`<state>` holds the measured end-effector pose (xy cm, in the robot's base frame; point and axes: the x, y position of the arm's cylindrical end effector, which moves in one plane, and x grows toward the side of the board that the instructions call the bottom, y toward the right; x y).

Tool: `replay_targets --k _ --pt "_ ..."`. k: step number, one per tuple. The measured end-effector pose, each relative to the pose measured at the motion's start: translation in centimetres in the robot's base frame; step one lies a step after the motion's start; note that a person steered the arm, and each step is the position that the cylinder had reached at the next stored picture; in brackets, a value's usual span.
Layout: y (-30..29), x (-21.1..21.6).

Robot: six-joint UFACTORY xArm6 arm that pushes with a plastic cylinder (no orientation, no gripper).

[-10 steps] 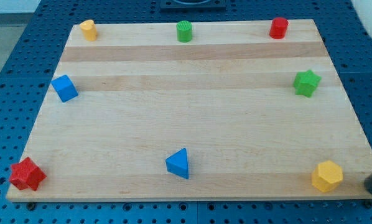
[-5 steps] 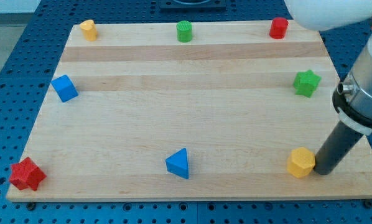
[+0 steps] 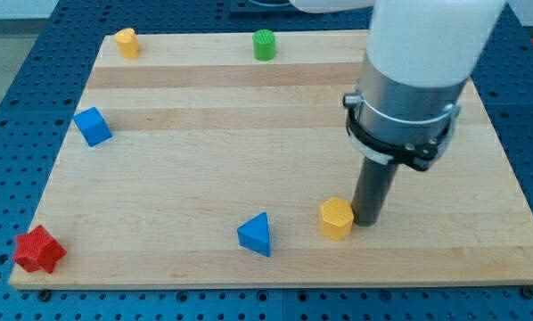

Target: Move the yellow hexagon right to the blue triangle

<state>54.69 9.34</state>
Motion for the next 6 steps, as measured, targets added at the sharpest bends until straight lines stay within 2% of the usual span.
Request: replay_targets --k 1,2,5,6 --pt "-1.5 0.6" --pt "-2.3 2.9" --pt "-5.5 3.3" --pt "-4.3 3.2"
